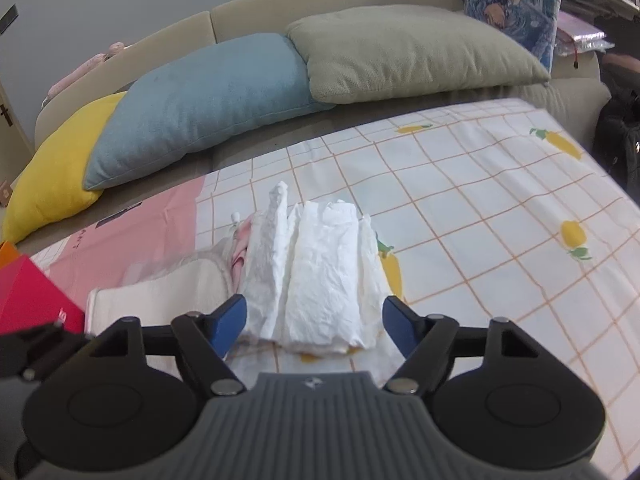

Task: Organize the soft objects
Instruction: 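Withdraw both tools and move toward the white cloth pad and white tissue, then grasp the white cloth pad with the left tool while the right tool grasps the white tissue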

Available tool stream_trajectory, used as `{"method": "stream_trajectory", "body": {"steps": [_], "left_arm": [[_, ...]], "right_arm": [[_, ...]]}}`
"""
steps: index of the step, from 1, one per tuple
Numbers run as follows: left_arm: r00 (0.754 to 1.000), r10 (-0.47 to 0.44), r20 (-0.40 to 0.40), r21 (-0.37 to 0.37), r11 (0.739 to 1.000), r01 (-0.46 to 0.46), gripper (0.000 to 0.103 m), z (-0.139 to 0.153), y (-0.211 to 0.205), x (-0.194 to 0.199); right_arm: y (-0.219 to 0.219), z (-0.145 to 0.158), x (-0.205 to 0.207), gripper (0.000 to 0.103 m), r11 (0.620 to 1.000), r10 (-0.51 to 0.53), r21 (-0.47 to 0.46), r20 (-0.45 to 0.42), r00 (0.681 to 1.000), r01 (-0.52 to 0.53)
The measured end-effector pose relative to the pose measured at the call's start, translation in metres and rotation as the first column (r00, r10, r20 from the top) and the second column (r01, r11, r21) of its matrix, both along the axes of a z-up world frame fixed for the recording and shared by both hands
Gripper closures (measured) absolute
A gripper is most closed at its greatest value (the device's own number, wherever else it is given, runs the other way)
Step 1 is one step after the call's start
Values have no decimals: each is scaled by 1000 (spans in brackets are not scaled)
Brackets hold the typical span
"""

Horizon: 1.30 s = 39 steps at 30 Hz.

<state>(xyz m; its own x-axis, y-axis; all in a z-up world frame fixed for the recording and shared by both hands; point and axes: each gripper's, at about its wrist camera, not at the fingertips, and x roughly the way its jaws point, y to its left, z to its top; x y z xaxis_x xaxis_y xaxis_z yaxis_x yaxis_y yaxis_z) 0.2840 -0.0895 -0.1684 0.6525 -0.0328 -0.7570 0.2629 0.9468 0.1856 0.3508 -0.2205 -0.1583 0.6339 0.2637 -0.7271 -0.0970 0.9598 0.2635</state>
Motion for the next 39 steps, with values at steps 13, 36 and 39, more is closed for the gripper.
{"method": "stream_trajectory", "body": {"steps": [13, 36, 39], "left_arm": [[1000, -18, -24, 6, 1000, 18, 52, -8, -3, 8], [998, 13, 65, 44, 999, -16, 39, -2, -18, 0], [999, 38, 38, 49, 998, -40, 27, -7, -19, 9]], "right_arm": [[-7, -4, 4, 93, 999, 39, -5, 7, 999, -39], [-40, 14, -76, 92, 1000, -22, -7, -76, 997, 22], [-37, 5, -69, 92, 1000, -10, -23, -76, 997, 9]]}}
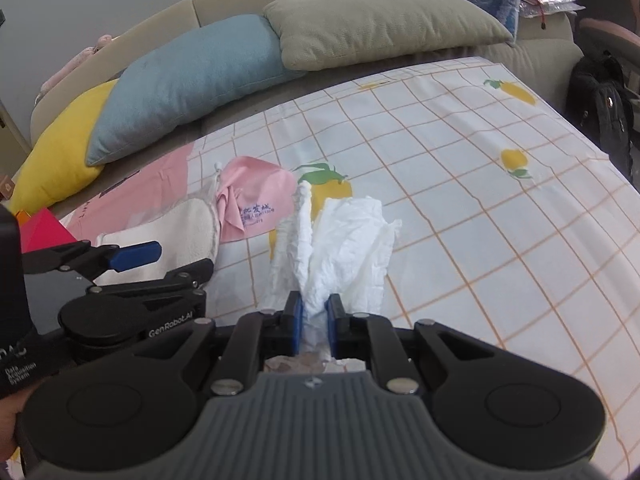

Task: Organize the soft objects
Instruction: 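Grasp the white cloth pad with the left tool while the right tool grasps the white tissue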

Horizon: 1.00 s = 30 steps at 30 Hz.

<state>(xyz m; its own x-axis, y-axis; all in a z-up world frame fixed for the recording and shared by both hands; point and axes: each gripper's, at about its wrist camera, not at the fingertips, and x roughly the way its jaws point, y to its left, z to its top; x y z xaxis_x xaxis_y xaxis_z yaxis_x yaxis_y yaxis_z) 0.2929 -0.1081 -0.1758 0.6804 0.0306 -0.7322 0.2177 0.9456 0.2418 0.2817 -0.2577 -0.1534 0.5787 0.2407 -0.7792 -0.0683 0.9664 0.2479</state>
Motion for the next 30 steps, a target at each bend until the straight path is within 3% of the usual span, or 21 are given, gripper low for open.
{"method": "stream_trajectory", "body": {"steps": [3, 5, 7, 10, 17, 22, 27, 30], "left_arm": [[1000, -1, -24, 37, 999, 2, 28, -7, -1, 4], [1000, 2, -15, 24, 1000, -1, 44, -8, 2, 2], [1000, -5, -30, -18, 1000, 5, 67, -6, 6, 2], [1000, -17, -6, -6, 1000, 17, 80, -2, 8, -4], [995, 8, 98, -111, 994, 3, 86, 45, 15, -32], [993, 26, 115, -210, 978, -1, 86, 83, 21, -68], [993, -38, 112, -162, 985, 56, 86, 102, 22, -114], [993, -35, 111, -190, 980, 56, 86, 115, 31, -145]], "right_arm": [[-1, -9, 4, 90, 1000, 6, -19, -6, 1000, -6], [-4, -11, 5, 88, 1000, 8, -8, -8, 1000, -8], [-6, -14, 6, 86, 1000, 5, 8, -12, 1000, -5], [-5, -15, 6, 86, 1000, 10, 9, -10, 1000, -10], [-2, -14, 4, 86, 1000, 24, -16, 6, 1000, -24], [-2, 2, -8, 90, 1000, 28, -11, 19, 999, -27], [4, 28, -29, 92, 997, 64, 35, 14, 998, -64], [12, 43, -55, 92, 992, 108, 59, 33, 994, -110]]}}
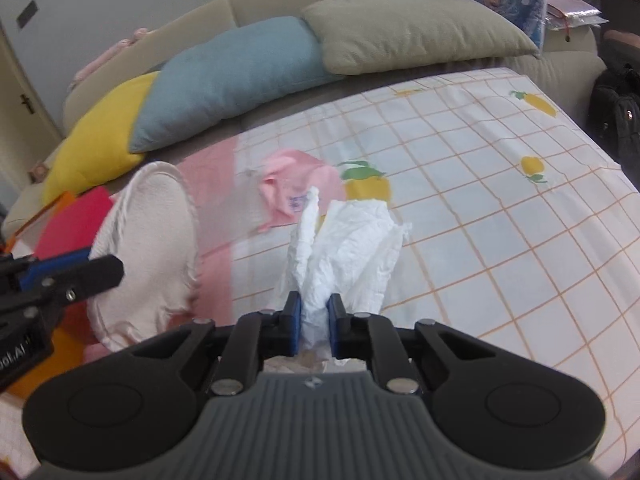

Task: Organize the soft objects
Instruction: 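Carry the pad and tissue into the orange box and open both tools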

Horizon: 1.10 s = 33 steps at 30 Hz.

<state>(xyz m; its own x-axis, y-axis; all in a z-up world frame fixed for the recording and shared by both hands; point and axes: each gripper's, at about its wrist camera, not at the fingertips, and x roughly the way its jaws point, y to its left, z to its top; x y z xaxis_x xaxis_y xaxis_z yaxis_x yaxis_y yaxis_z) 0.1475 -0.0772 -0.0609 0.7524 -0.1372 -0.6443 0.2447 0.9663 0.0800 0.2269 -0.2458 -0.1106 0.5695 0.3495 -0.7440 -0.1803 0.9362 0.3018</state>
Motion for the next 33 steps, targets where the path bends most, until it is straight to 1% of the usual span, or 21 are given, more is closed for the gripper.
{"method": "stream_trajectory", "body": {"steps": [2, 4, 8, 11, 16, 20, 22, 26, 28, 30, 33], "left_arm": [[1000, 11, 0, -30, 999, -11, 86, 7, 7, -19], [1000, 26, -10, -61, 998, -27, 86, 9, 13, -35], [995, 70, -65, -79, 994, -75, 86, 3, 25, -57], [992, 98, -79, -87, 991, -105, 86, 1, 35, -75], [986, 150, -79, -92, 983, -157, 86, 8, 53, -96], [981, 186, -58, -157, 969, -193, 86, 18, 70, -106], [980, 197, -35, -163, 966, -200, 86, 23, 75, -111], [977, 213, -9, -212, 955, -210, 86, 35, 87, -121], [975, 222, 18, -226, 951, -213, 86, 41, 93, -126], [971, 235, 52, -237, 947, -217, 86, 47, 98, -131], [962, 259, 84, -263, 937, -230, 86, 58, 109, -137]], "right_arm": [[5, 6, -18, 92, 1000, 21, 5, -1, 1000, -21], [9, 9, -32, 92, 999, 41, 29, -19, 999, -40], [18, 12, -57, 92, 993, 81, 93, -82, 993, -73], [28, 16, -73, 92, 991, 111, 82, -77, 991, -105], [43, 31, -89, 92, 985, 164, 53, -53, 985, -161], [57, 45, -97, 92, 981, 194, 23, -39, 980, -193], [63, 51, -99, 92, 979, 205, 12, -40, 978, -205], [72, 64, -107, 92, 975, 221, -10, -28, 975, -222], [79, 71, -110, 92, 972, 233, -25, -14, 972, -233], [86, 77, -112, 92, 968, 248, -40, 0, 969, -248], [100, 86, -113, 92, 960, 274, -65, 20, 962, -272]]}}
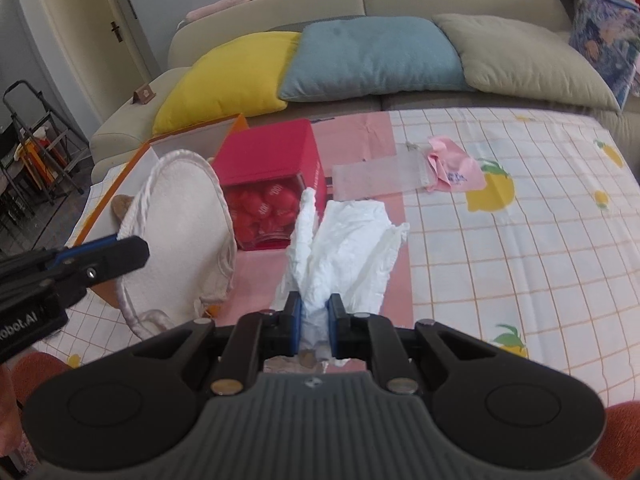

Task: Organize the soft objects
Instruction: 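Carry the pad and tissue into the orange box and open both tools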

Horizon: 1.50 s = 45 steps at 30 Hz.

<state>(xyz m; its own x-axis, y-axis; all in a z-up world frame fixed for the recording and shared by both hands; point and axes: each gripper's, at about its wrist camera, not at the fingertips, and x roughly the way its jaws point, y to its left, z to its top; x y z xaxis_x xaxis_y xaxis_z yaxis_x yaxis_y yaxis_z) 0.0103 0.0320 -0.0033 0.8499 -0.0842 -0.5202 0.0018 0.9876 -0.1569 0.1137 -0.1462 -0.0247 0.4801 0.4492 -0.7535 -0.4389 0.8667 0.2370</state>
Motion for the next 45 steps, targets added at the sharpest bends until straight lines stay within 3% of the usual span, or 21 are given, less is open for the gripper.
{"method": "stream_trajectory", "body": {"steps": [12, 18, 23, 28, 33, 42, 45], "left_arm": [[980, 178, 88, -47, 984, -174, 86, 35, 72, -9], [969, 221, 114, 66, 971, -229, 86, 51, 105, 4], [971, 240, 13, 96, 966, -240, 86, 38, 132, 28], [959, 248, -135, 135, 964, -230, 86, 2, 149, 47], [942, 254, -219, 125, 965, -231, 86, -18, 161, 50], [884, 268, -383, 121, 963, -240, 86, -51, 176, 75], [864, 254, -435, 72, 966, -248, 86, -62, 181, 81]], "right_arm": [[61, 47, 13, 91, 990, 126, 42, 106, 986, -131], [101, 62, 30, 91, 975, 189, 91, 127, 974, -202], [143, 57, 37, 91, 955, 265, 102, 129, 956, -278], [183, 30, 42, 91, 931, 359, 38, 84, 929, -363], [205, 2, 51, 91, 907, 419, -38, 14, 908, -418], [230, -31, 67, 91, 876, 459, -112, -102, 883, -468], [236, -41, 71, 90, 872, 456, -121, -147, 878, -473]]}}
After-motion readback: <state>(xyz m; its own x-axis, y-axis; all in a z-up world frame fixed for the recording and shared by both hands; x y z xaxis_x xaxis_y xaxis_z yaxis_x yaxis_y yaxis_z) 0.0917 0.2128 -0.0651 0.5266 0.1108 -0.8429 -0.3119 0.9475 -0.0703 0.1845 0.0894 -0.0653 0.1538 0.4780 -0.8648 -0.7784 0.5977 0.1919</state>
